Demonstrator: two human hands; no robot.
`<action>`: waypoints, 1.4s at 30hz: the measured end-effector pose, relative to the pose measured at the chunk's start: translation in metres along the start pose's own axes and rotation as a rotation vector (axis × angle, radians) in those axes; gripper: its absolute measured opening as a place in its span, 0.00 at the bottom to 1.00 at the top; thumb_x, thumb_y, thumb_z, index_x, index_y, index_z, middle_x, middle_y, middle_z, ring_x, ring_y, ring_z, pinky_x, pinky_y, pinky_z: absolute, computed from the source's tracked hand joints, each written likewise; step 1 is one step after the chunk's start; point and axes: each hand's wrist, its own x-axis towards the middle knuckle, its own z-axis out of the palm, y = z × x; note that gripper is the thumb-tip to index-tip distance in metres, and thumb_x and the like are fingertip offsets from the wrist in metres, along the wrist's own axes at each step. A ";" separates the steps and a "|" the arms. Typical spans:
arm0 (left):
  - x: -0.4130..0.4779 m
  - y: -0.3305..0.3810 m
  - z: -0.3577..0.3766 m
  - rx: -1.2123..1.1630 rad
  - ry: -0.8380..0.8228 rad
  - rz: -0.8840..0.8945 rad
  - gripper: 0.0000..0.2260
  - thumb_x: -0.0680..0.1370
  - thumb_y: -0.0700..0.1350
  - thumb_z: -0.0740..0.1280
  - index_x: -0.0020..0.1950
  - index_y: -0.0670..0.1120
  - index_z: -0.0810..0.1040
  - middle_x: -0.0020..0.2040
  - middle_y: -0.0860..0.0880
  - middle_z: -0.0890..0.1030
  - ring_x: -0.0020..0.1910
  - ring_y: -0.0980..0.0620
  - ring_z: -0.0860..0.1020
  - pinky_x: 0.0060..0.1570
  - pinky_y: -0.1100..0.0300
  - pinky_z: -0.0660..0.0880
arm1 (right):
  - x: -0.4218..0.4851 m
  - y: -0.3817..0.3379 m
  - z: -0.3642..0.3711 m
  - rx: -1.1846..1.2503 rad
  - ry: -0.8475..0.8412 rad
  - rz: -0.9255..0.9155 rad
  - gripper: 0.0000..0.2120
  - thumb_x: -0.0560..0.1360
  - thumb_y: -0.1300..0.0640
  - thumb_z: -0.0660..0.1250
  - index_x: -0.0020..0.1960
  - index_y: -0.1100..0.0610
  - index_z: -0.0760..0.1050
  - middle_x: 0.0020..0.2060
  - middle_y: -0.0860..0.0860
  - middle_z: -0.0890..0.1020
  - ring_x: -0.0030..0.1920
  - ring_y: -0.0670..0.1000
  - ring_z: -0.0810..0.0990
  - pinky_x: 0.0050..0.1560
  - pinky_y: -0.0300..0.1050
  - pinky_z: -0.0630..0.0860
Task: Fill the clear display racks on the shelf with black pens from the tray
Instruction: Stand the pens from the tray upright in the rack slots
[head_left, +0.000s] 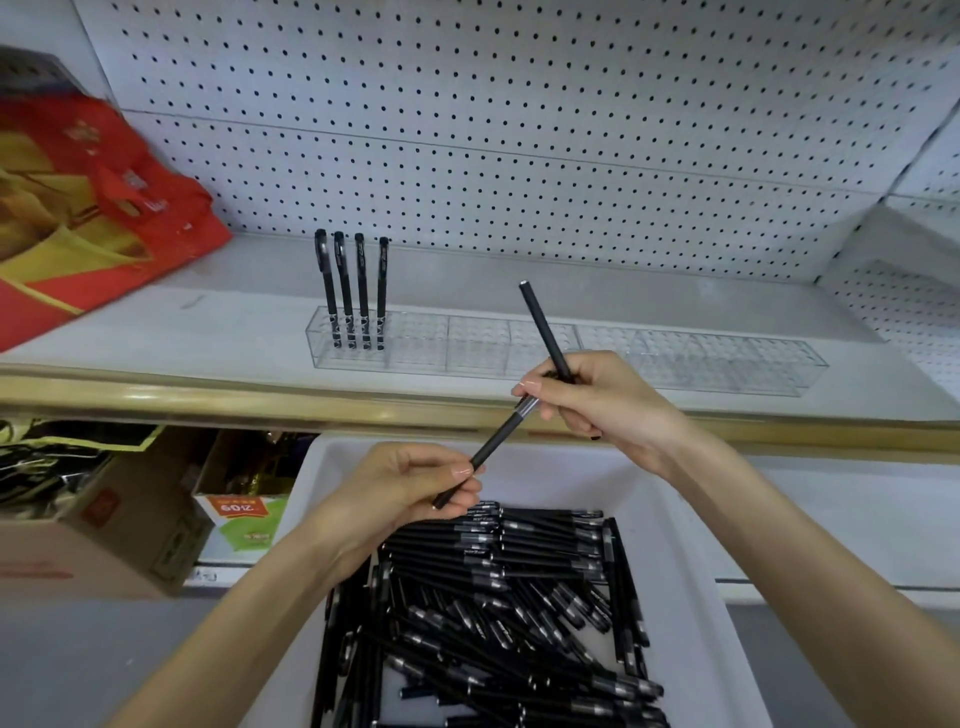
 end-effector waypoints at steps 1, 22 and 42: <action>0.001 0.001 0.003 -0.002 0.000 0.002 0.09 0.75 0.37 0.68 0.53 0.35 0.82 0.42 0.41 0.84 0.39 0.52 0.83 0.40 0.65 0.79 | -0.001 0.000 0.001 -0.037 -0.022 -0.002 0.04 0.76 0.57 0.69 0.44 0.56 0.82 0.28 0.48 0.77 0.25 0.46 0.63 0.25 0.35 0.57; 0.024 0.064 0.000 0.031 0.081 0.354 0.21 0.74 0.31 0.68 0.63 0.47 0.72 0.45 0.40 0.83 0.46 0.42 0.84 0.43 0.52 0.82 | 0.025 -0.033 -0.032 -0.258 -0.128 -0.017 0.11 0.78 0.68 0.63 0.57 0.60 0.79 0.40 0.51 0.80 0.37 0.42 0.79 0.37 0.33 0.75; 0.044 0.162 -0.030 0.269 0.160 0.598 0.18 0.77 0.36 0.67 0.65 0.48 0.73 0.47 0.42 0.84 0.44 0.46 0.85 0.38 0.59 0.80 | 0.069 -0.069 -0.040 0.037 0.085 -0.182 0.07 0.76 0.69 0.66 0.51 0.63 0.80 0.43 0.55 0.83 0.42 0.48 0.85 0.49 0.34 0.78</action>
